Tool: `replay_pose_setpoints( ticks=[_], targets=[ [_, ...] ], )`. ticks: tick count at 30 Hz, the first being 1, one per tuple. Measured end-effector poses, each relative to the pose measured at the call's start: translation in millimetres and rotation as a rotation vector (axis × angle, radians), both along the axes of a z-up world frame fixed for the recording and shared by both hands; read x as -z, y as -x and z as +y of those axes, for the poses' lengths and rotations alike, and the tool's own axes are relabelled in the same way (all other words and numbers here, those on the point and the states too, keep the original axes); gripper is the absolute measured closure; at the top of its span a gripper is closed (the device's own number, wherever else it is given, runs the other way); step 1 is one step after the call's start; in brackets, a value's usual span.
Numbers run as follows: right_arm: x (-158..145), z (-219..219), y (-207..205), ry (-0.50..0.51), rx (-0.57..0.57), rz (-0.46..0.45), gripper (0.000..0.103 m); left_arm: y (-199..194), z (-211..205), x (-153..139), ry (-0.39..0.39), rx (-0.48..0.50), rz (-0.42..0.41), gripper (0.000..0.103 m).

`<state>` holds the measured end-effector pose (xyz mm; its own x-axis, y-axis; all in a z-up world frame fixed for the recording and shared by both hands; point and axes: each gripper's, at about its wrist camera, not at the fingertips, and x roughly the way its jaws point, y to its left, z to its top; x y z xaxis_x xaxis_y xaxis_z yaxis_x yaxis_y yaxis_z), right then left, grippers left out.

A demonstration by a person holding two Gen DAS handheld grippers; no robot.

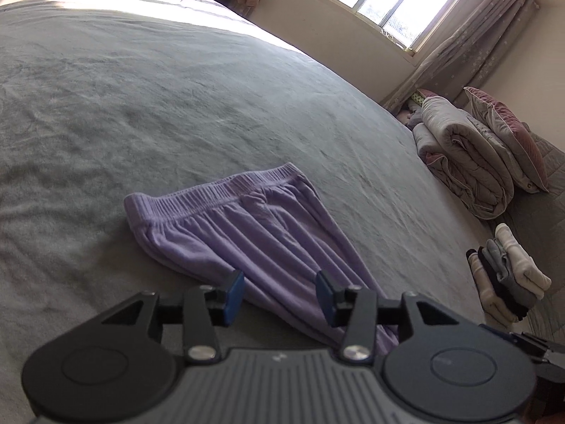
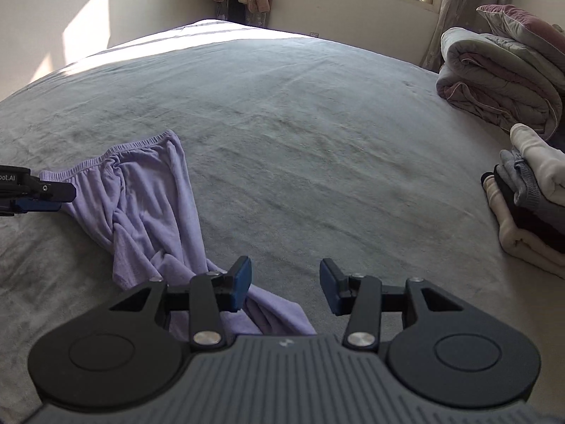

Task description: Fold clothes

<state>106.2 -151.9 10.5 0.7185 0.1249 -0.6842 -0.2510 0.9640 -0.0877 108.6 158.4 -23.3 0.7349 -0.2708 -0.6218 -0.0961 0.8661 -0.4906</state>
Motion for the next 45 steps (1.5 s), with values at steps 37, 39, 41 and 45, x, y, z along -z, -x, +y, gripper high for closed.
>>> replay_pose_setpoints(
  ticks=[37, 39, 41, 45],
  targets=[
    [20.9, -57.9, 77.7, 0.136, 0.031, -0.025, 0.103, -4.5, -72.3, 22.9, 0.099, 0.246, 0.105, 0.055],
    [9.0, -57.3, 68.2, 0.155, 0.047, -0.062, 0.103, -5.2, -72.2, 23.1, 0.105, 0.247, 0.107, 0.055],
    [-1.2, -56.6, 56.7, 0.176, 0.064, -0.096, 0.103, -6.0, -71.3, 23.2, 0.113, 0.245, 0.109, 0.055],
    [-21.4, -55.3, 33.6, 0.217, 0.099, -0.163, 0.103, -7.7, -66.2, 23.0, 0.137, 0.228, 0.113, 0.057]
  ],
)
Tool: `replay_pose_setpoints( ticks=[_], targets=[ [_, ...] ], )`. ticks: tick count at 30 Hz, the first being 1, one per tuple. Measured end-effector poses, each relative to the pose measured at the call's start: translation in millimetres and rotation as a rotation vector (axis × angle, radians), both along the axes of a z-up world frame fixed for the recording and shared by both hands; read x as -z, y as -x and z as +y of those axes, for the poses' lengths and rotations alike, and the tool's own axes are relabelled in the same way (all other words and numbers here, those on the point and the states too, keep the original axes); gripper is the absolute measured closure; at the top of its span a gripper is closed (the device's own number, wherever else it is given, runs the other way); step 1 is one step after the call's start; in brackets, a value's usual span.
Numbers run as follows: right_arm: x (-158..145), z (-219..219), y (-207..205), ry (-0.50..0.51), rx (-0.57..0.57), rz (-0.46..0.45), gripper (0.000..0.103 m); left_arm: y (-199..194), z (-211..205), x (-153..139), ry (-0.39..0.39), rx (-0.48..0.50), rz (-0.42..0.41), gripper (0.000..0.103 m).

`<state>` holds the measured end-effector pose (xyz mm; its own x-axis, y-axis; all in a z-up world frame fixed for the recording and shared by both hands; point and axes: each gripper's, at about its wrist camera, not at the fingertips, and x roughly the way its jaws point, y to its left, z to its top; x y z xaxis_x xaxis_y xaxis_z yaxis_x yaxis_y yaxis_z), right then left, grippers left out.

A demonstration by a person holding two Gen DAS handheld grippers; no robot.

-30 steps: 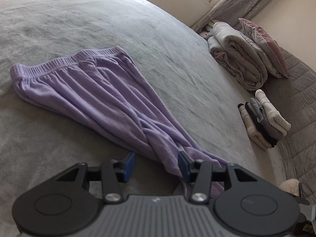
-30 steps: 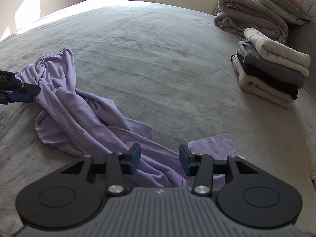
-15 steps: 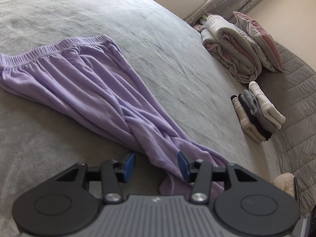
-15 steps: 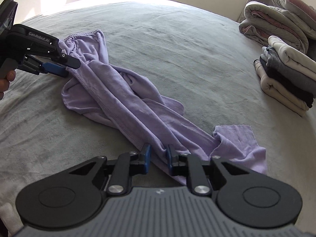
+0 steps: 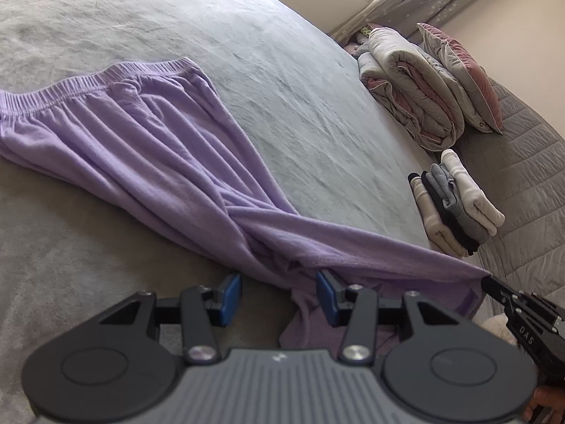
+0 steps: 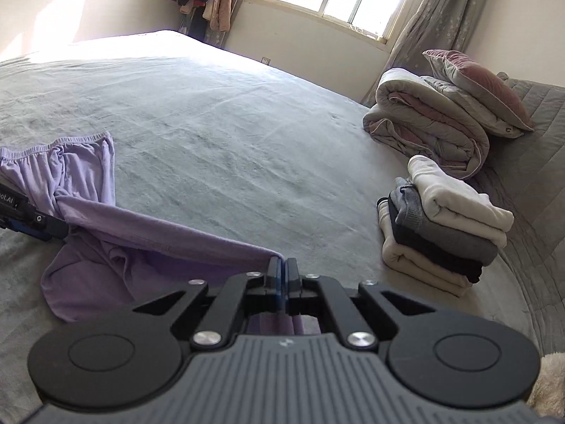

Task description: Fold clothes

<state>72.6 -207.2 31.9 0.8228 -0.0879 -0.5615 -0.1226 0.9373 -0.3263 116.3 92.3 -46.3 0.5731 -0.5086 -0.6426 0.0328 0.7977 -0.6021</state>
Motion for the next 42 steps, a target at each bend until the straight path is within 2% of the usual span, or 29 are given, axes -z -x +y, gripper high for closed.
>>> replay_pose_setpoints(
  ticks=[4, 9, 16, 22, 29, 40, 42],
  targets=[
    [-20.2, 1.3, -23.1, 0.042, 0.030, -0.069, 0.103, -2.4, 4.6, 1.7, 0.021, -0.018, 0.017, 0.067],
    [-24.6, 4.4, -55.2, 0.081, 0.070, -0.108, 0.103, -5.2, 5.5, 4.9, 0.032, -0.023, 0.036, 0.068],
    [-15.7, 2.5, -96.5, 0.111, 0.146, -0.127, 0.103, -8.0, 6.2, 4.9, 0.050, -0.029, 0.042, 0.068],
    [-4.5, -9.1, -134.6, 0.091, 0.224, -0.100, 0.103, -11.3, 10.8, 5.7, 0.053, -0.044, 0.042, 0.068],
    [29.3, -7.8, -156.5, 0.080, 0.256, -0.036, 0.103, -13.6, 12.8, 7.0, 0.060, -0.045, 0.049, 0.070],
    [64.4, -5.6, -170.5, 0.064, 0.293, 0.068, 0.102, -16.0, 15.2, 7.2, 0.064, -0.032, 0.057, 0.070],
    [62.7, -6.3, -167.6, 0.041, 0.292, 0.074, 0.097, -15.8, 15.8, 7.3, 0.067, -0.033, 0.060, 0.070]
  ],
)
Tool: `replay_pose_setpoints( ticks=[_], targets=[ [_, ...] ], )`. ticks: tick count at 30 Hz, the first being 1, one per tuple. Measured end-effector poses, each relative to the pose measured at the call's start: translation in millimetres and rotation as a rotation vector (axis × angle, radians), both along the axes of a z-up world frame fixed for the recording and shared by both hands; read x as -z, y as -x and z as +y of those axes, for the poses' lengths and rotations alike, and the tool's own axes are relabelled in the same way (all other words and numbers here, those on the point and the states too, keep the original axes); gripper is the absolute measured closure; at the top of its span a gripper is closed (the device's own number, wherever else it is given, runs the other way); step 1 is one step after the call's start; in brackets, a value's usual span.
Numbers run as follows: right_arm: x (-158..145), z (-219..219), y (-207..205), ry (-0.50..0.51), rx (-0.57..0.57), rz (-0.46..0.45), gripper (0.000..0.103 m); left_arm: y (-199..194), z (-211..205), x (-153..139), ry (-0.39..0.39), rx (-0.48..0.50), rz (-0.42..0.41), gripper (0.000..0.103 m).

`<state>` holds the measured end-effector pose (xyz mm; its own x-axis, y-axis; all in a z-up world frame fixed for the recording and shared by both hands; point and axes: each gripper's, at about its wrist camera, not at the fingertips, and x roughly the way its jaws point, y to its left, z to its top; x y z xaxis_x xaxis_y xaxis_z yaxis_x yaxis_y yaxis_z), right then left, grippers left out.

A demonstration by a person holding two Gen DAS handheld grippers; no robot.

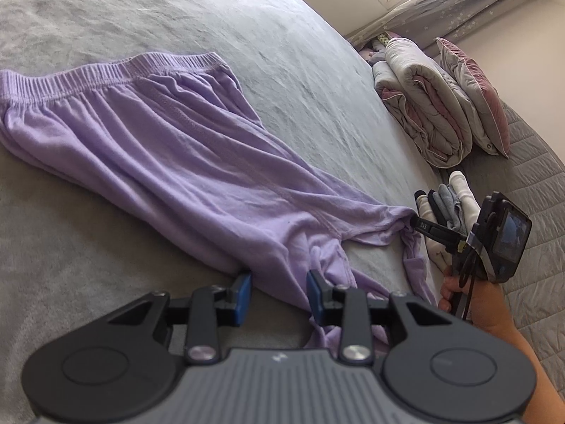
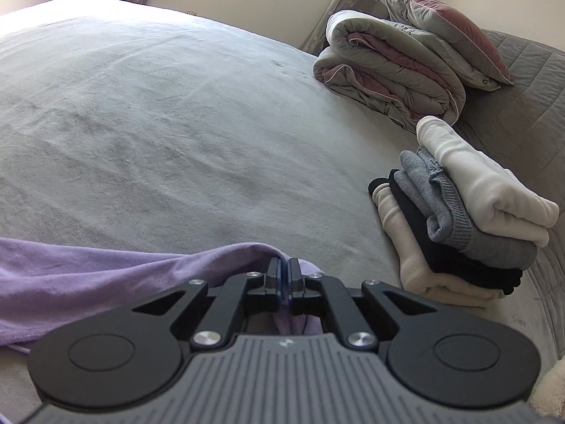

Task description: Fold clothes

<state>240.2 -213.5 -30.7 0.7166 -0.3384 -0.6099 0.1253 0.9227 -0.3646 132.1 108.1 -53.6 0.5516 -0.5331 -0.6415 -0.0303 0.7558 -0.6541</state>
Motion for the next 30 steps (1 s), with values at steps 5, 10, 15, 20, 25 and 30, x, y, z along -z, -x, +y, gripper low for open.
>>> replay_pose_setpoints(
  ticks=[5, 10, 15, 20, 25, 30],
  targets=[
    [-5.1, -1.0, 15.4, -0.036, -0.015, 0.005, 0.087, 0.8, -0.7, -0.1, -0.001, -0.003, 0.002, 0.069],
    [-8.9, -6.3, 40.8, -0.077, -0.034, -0.001, 0.061, 2.9, -3.9, 0.5, 0.008, 0.010, 0.006, 0.069],
    [-9.3, -11.8, 70.0, -0.125, -0.044, 0.004, 0.061, 5.8, -14.0, 2.5, 0.035, 0.056, 0.015, 0.069],
    [-11.2, -17.1, 104.8, -0.212, -0.051, 0.008, 0.061, 11.0, -25.6, 7.0, 0.066, 0.111, 0.021, 0.069],
    [-12.0, -23.7, 146.2, -0.332, -0.044, 0.009, 0.059, 22.9, -37.6, 8.4, 0.061, 0.129, 0.029, 0.082],
    [-9.5, -25.7, 185.6, -0.417, -0.077, 0.010, 0.058, 36.9, -49.8, 4.8, 0.042, 0.129, 0.039, 0.100]
  ],
)
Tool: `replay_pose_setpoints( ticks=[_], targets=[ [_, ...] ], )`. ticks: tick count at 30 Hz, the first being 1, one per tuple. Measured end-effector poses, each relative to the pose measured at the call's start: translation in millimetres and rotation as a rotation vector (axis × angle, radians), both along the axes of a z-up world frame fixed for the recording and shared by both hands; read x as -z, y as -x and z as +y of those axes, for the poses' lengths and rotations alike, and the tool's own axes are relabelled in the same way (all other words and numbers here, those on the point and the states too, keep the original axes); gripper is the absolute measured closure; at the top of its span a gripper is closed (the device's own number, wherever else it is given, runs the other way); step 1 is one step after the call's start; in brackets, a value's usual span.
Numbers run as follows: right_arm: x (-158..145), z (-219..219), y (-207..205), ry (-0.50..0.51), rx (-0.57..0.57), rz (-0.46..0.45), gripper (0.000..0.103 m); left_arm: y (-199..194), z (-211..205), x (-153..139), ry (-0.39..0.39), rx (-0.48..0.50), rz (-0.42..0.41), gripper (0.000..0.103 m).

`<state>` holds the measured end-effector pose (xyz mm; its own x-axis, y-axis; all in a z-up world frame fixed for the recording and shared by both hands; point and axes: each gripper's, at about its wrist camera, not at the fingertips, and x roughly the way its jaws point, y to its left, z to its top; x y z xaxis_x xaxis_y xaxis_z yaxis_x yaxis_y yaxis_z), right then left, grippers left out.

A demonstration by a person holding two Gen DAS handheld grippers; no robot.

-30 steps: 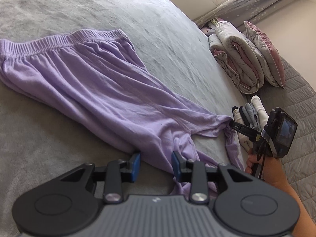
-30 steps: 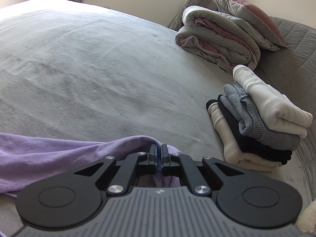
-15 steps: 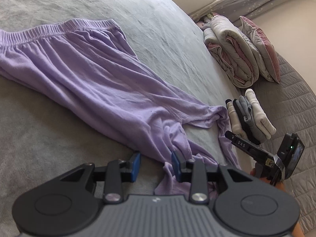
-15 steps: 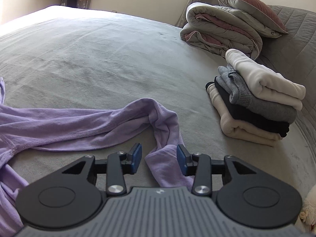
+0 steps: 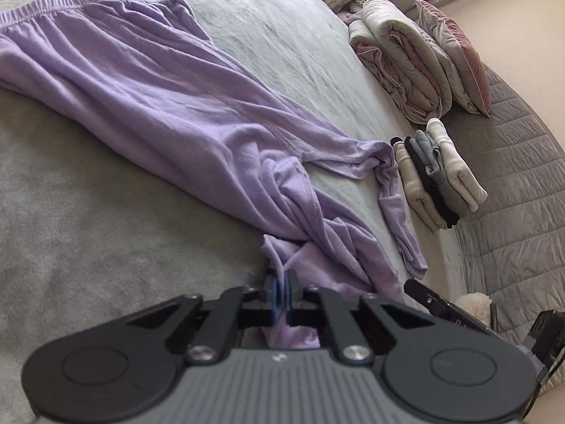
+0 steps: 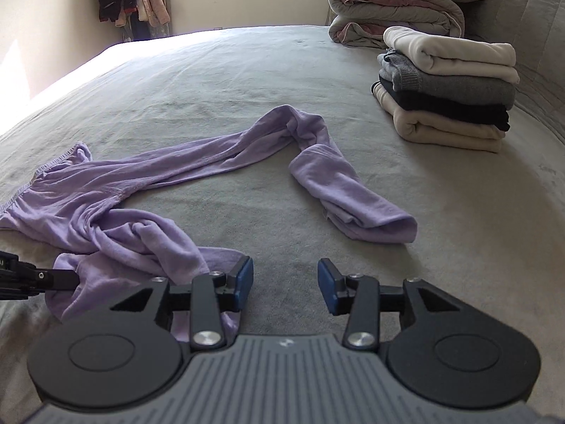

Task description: Fold clothes

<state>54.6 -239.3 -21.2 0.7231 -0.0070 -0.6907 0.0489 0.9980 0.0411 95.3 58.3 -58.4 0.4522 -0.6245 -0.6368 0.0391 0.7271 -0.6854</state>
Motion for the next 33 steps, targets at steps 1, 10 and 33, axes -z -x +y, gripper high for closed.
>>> replay_pose_setpoints(
  ticks=[1, 10, 33],
  targets=[
    [0.4, -0.7, 6.8, -0.007, -0.010, -0.003, 0.058, 2.8, -2.5, -0.7, -0.004, 0.000, 0.002, 0.100],
    [-1.0, -30.1, 38.4, -0.139, -0.052, -0.014, 0.058, 41.7, -26.0, -9.6, 0.153, -0.001, 0.090, 0.100],
    [0.0, -93.2, 89.9, -0.345, -0.083, 0.016, 0.058, 126.8, -140.7, -17.5, 0.189, 0.221, 0.109, 0.100]
  ],
)
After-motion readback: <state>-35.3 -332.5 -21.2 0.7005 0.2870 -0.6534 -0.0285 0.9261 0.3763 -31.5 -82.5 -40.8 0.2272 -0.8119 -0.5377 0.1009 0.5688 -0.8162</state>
